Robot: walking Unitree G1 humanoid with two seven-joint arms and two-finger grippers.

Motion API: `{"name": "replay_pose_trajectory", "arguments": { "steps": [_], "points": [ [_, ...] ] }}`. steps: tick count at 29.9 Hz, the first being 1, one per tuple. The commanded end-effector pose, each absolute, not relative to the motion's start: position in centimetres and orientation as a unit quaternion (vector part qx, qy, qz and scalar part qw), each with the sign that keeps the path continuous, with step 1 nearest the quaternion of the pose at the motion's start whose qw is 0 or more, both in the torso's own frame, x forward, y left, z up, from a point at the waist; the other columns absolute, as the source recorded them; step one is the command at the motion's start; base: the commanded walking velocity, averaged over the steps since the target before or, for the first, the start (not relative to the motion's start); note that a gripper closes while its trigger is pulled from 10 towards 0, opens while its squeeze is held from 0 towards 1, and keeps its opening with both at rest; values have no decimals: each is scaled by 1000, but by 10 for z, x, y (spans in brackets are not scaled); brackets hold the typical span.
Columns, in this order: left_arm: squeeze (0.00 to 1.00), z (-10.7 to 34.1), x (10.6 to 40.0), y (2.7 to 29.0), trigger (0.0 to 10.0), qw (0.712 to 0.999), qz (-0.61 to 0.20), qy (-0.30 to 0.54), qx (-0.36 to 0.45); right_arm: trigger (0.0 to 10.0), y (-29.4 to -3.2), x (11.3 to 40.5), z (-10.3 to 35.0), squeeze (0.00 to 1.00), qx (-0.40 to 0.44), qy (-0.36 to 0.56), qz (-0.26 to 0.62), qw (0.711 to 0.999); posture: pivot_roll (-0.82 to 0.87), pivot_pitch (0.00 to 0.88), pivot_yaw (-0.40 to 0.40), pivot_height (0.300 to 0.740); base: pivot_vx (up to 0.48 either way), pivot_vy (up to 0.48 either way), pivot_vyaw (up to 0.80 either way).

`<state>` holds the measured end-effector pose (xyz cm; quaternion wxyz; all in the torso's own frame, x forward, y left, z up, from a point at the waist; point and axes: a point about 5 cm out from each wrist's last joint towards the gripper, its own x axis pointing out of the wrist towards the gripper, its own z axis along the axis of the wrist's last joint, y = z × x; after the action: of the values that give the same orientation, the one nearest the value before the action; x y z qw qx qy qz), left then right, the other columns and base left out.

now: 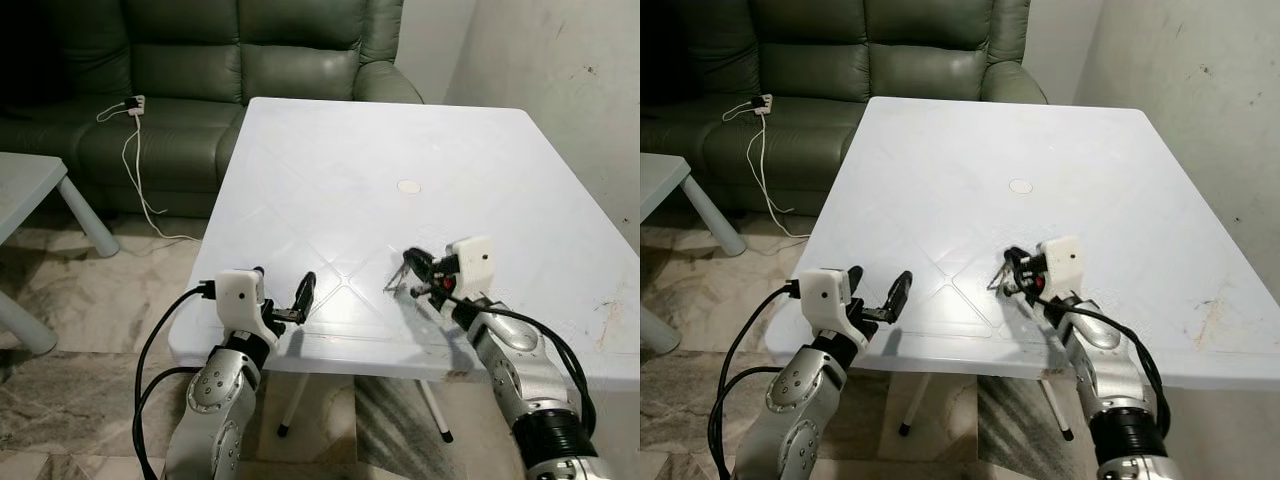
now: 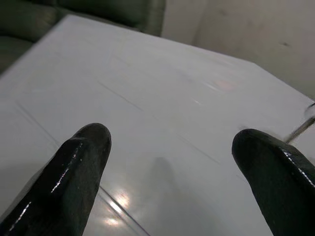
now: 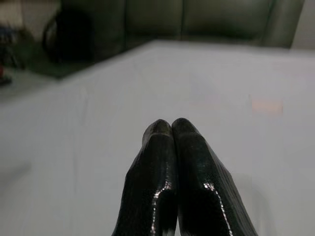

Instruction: Hang keys on a hook

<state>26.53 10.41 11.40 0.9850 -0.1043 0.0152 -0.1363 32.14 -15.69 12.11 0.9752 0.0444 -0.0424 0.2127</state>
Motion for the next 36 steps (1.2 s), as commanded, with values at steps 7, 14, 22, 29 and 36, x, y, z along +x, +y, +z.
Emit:
{"name": "replay_pose_trajectory", "arguments": {
  "steps": [7, 14, 22, 29, 36],
  "points": [
    [0, 126, 284, 121, 10000, 990, -91, -12, -108, 10000, -156, 318, 149, 0, 65, -133, 138, 979, 19, 0, -69, 740, 0, 0, 0],
    [0, 143, 303, 136, 10000, 992, -69, -52, -94, 10000, -156, 309, 150, 0, 49, -147, 104, 983, 10, 0, -63, 740, 0, 0, 0],
    [0, 146, 315, 144, 10000, 993, -47, -57, -94, 10000, -165, 311, 141, 0, 7, -105, 51, 993, -12, 0, -47, 740, 0, 0, 0],
    [0, 151, 323, 150, 10000, 992, -37, -68, -97, 10000, -168, 312, 138, 0, 0, -94, 32, 995, -19, 0, -37, 740, 0, 0, -636],
    [0, 158, 331, 152, 10000, 991, -31, -85, -101, 10000, -160, 320, 140, 0, 3, -91, 34, 995, -12, 0, -34, 740, 0, 0, -712]
  ]
}}
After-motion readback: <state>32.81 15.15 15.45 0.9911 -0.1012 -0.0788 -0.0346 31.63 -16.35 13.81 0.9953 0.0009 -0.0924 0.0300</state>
